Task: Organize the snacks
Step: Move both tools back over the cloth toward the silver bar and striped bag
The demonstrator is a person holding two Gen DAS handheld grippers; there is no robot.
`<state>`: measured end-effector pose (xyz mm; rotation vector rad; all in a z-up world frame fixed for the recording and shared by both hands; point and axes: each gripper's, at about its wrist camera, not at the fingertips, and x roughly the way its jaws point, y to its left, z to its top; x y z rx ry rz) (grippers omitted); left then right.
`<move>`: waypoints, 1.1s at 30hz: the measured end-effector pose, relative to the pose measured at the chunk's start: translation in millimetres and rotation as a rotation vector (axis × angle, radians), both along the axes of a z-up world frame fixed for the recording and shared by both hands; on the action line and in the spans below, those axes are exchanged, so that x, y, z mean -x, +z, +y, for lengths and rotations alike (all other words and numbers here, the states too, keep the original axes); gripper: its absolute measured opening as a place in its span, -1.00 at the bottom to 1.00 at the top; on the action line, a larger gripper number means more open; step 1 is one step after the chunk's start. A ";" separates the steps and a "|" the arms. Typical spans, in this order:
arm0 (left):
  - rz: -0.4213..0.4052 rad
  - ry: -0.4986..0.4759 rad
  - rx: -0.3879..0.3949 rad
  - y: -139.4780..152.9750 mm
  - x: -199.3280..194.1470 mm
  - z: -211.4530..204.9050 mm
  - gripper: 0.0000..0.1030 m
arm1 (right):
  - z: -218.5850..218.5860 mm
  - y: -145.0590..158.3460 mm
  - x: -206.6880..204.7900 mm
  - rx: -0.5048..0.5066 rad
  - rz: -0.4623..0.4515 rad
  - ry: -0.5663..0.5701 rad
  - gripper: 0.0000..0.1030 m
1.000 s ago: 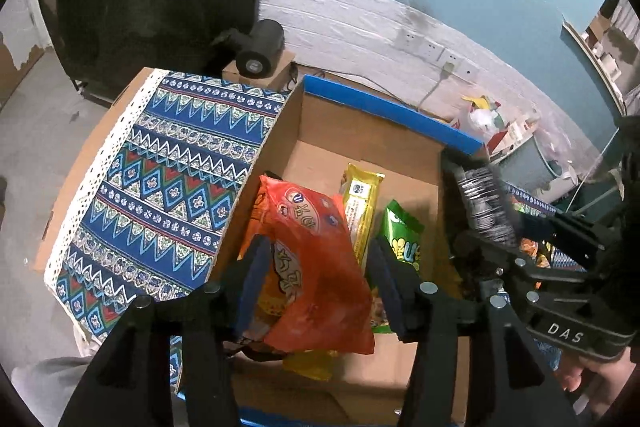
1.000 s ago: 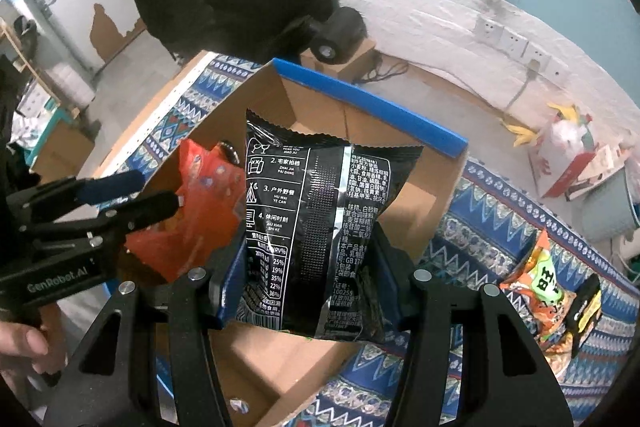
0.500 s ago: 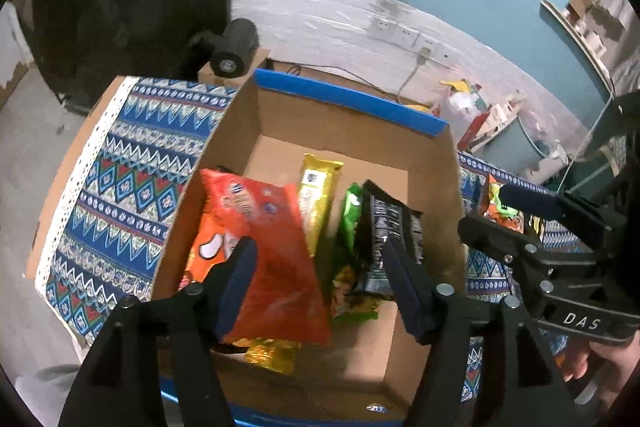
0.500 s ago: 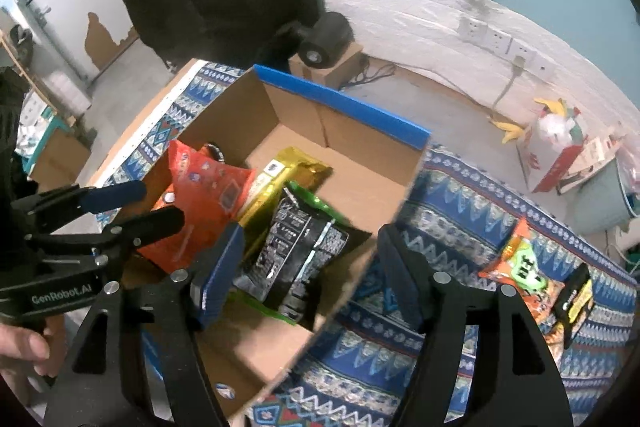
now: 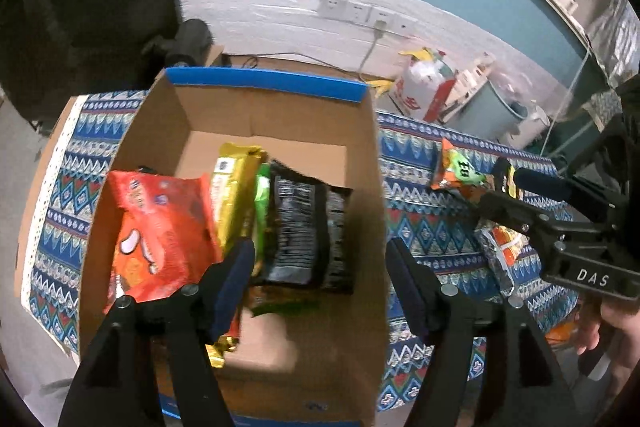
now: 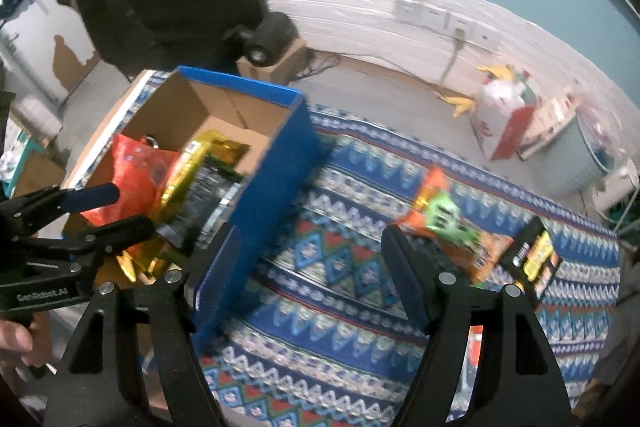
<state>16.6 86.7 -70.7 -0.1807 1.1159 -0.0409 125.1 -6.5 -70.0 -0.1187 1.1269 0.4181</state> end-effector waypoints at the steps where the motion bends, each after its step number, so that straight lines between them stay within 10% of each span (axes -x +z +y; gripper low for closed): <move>1: 0.002 -0.010 -0.003 0.1 -0.5 -5.6 0.35 | -7.1 0.0 0.7 0.001 0.000 -0.010 0.43; 17: 0.029 -0.152 -0.060 -7.8 -13.3 -95.2 0.43 | -112.5 -14.7 15.1 0.027 0.005 -0.182 0.50; 33: 0.090 -0.184 -0.082 -64.4 -54.5 -150.9 0.43 | -211.0 -94.7 4.1 0.026 0.185 -0.473 0.51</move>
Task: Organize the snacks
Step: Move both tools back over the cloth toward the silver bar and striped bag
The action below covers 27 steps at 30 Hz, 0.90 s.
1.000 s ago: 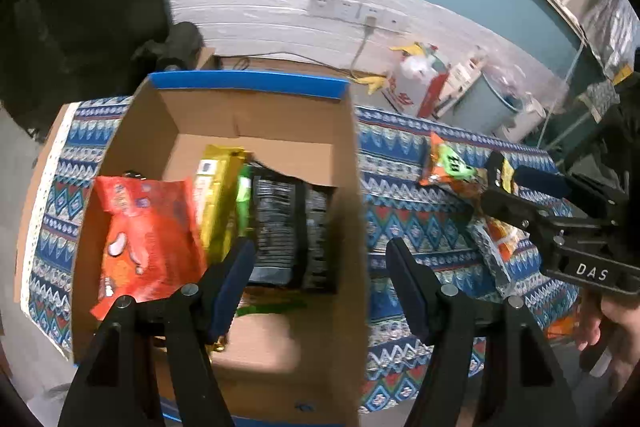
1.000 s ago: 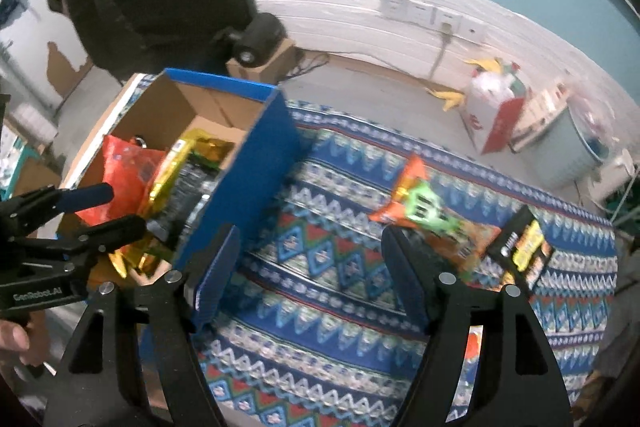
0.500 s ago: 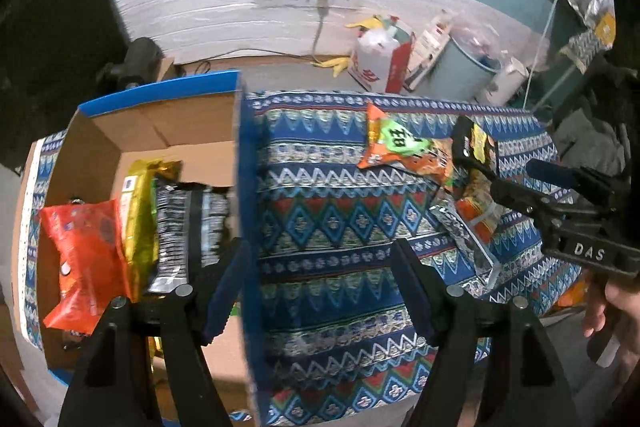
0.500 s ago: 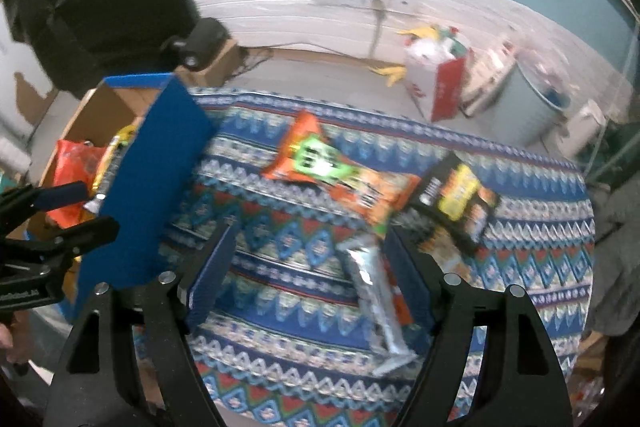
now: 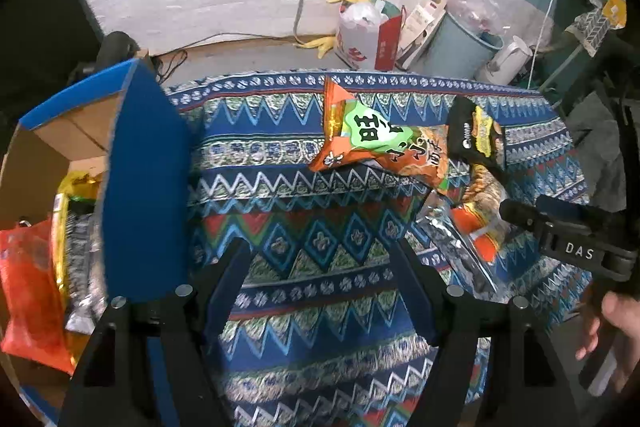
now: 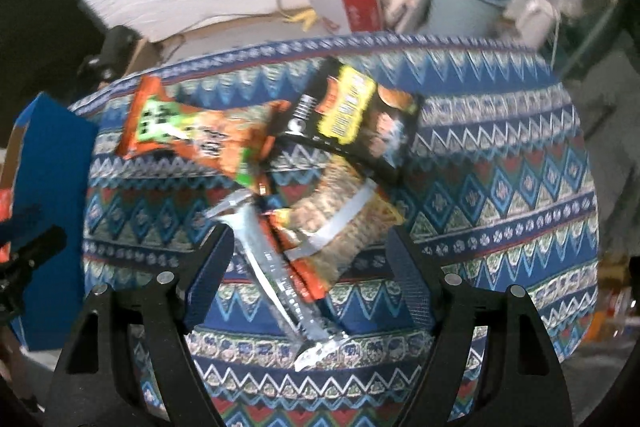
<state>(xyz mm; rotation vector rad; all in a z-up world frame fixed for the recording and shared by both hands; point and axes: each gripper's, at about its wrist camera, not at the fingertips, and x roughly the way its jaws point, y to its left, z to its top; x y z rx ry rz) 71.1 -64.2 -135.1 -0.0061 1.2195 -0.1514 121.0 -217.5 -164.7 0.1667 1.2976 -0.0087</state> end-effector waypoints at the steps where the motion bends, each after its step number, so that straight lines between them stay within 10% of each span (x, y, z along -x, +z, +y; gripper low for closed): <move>1: 0.003 0.000 -0.007 -5.2 -3.9 -2.6 0.43 | -1.3 -5.3 -2.4 -0.009 0.013 -0.011 0.51; 16: 0.085 0.017 0.008 -43.0 -35.1 -10.1 0.43 | -18.8 -64.1 -36.1 -0.018 0.111 -0.169 0.53; 27: 0.137 -0.020 0.021 -54.2 -25.3 -21.0 0.43 | 15.6 -80.3 -17.5 0.118 0.147 0.065 0.53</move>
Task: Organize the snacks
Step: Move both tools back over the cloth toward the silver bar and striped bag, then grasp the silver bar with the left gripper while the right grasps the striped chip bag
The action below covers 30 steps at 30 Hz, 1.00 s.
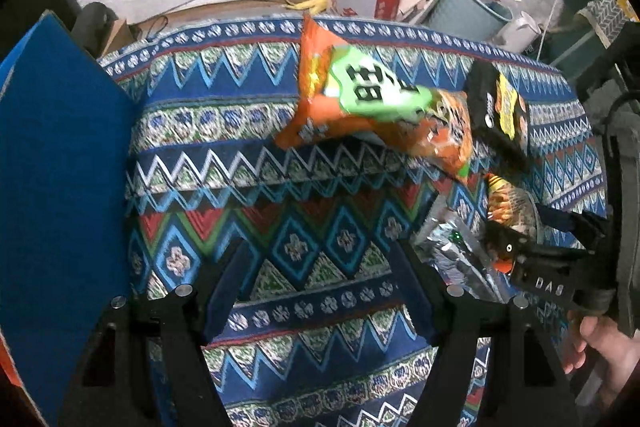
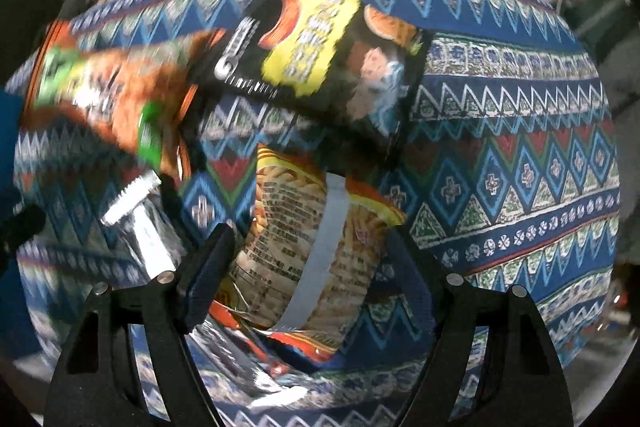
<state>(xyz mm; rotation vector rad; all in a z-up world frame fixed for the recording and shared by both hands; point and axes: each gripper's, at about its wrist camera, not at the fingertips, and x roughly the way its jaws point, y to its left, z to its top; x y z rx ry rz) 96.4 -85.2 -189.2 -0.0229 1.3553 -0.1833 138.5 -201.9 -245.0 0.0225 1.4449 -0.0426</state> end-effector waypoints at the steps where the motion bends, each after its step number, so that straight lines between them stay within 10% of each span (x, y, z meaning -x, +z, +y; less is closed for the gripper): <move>1: 0.005 -0.004 -0.001 -0.3 2.4 -0.7 0.43 | 3.8 -0.7 4.1 -0.002 0.000 0.019 0.53; 19: 0.073 0.013 0.062 -4.2 38.2 -6.3 0.44 | 72.9 -2.7 74.7 -0.056 -0.022 0.189 -0.02; 26: 0.096 -0.010 0.086 -11.9 38.6 -41.1 0.52 | 34.4 0.2 84.9 0.006 -0.035 0.157 0.02; 30: 0.108 -0.017 0.067 -19.2 35.6 -58.7 0.53 | 11.5 1.7 95.6 -0.051 -0.035 0.085 0.40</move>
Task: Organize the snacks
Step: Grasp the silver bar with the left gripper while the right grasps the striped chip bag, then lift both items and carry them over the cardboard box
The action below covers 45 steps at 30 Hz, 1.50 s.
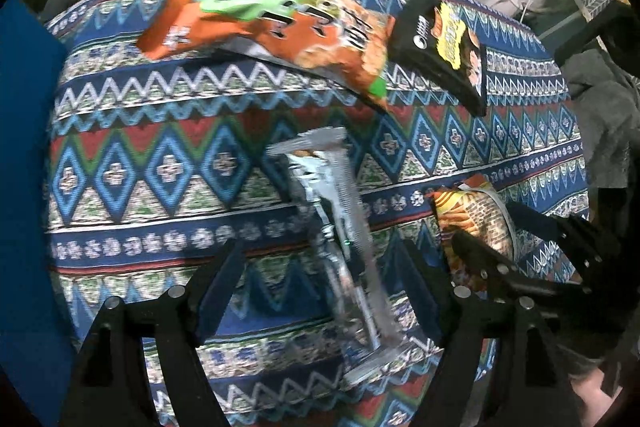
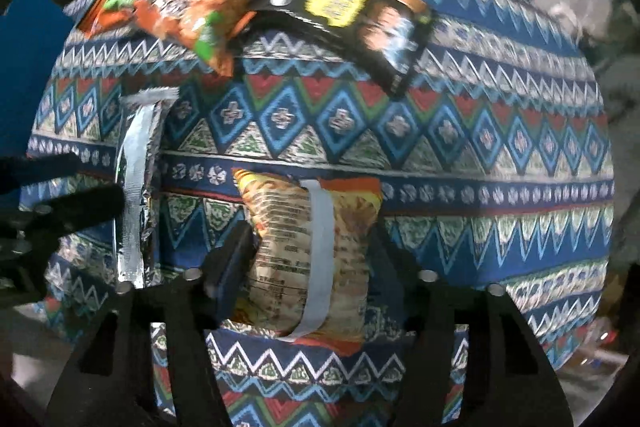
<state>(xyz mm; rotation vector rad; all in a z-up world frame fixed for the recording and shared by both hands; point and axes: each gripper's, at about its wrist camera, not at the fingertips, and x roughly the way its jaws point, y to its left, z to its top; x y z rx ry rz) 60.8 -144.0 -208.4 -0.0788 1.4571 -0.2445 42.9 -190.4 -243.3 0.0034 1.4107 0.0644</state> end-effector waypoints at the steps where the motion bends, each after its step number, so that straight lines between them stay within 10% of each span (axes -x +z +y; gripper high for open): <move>1: 0.003 -0.007 -0.011 -1.9 -0.8 -4.5 0.53 | -4.6 1.6 2.4 -0.004 -0.003 -0.010 0.43; 12: -0.028 -0.052 -0.053 -12.6 -2.6 -18.5 0.51 | -32.4 -17.1 9.5 -0.045 0.035 -0.058 0.49; 21: -0.063 -0.121 -0.091 -13.6 13.5 -29.5 -0.49 | -21.9 -12.9 14.3 -0.015 -0.005 -0.013 -0.04; 45: -0.204 -0.094 -0.090 63.5 32.9 40.2 -0.49 | -27.2 113.5 -44.9 -0.027 -0.186 0.028 -0.11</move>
